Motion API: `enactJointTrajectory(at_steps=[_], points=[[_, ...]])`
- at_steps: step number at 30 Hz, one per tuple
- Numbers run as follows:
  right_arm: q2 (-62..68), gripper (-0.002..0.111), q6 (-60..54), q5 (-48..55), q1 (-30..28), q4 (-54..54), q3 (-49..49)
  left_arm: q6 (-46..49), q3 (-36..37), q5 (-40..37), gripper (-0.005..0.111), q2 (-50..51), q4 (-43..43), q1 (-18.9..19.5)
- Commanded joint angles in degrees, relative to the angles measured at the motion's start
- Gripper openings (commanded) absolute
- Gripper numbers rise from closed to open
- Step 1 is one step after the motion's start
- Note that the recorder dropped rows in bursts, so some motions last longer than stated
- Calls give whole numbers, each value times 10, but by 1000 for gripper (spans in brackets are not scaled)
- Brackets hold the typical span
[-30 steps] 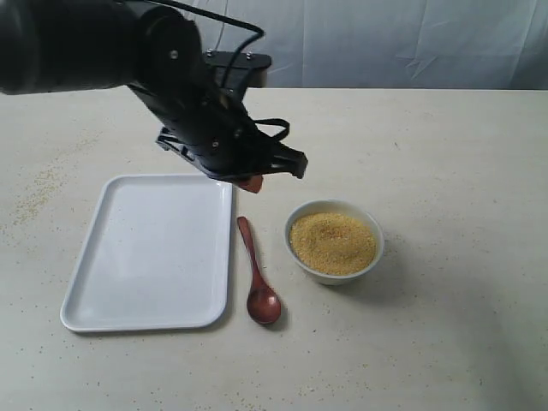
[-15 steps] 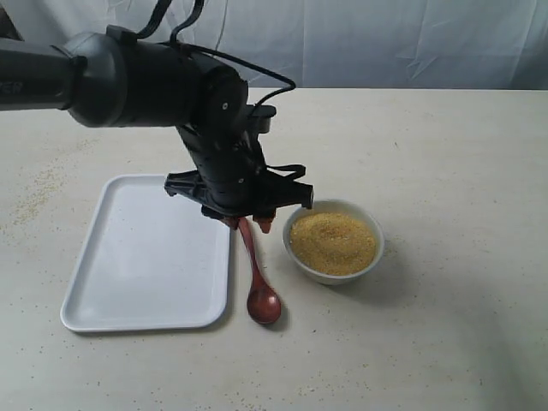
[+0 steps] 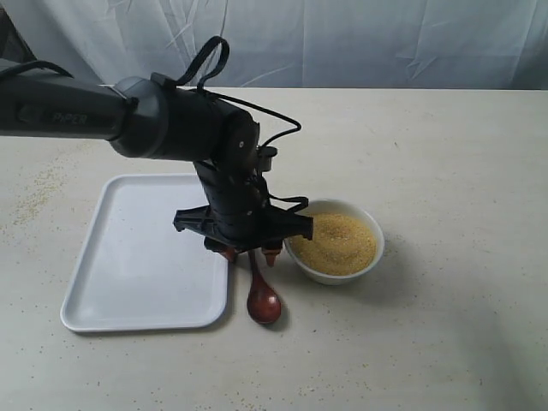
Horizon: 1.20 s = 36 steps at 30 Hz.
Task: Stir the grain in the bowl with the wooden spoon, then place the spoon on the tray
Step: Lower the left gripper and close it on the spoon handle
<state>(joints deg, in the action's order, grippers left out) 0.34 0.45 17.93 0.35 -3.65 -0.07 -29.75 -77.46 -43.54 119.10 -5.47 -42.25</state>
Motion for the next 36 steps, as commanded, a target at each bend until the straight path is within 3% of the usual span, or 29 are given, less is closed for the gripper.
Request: enactJointTrajectory(at_steps=[1, 5, 13, 26, 29, 33, 36], points=[[-3, 0, -5, -5, -3, 2, 1, -3, 5, 7, 51, 12, 6, -2], [-3, 0, -5, -5, -3, 2, 1, -3, 5, 12, 49, 12, 8, -2], [-3, 0, -5, -5, -3, 2, 1, -3, 5, 12, 23, 12, 8, -2], [-3, 0, -5, -5, -3, 2, 1, -3, 5, 2, 22, -27, 11, -1], [-3, 0, -5, -5, -3, 2, 1, -3, 5, 9, 17, -40, 12, 0], [-3, 0, -5, -5, -3, 2, 1, -13, 5, 13, 1, -52, 16, 0], [-3, 0, -5, -5, -3, 2, 1, -13, 5, 9, 0, -54, 20, 0]])
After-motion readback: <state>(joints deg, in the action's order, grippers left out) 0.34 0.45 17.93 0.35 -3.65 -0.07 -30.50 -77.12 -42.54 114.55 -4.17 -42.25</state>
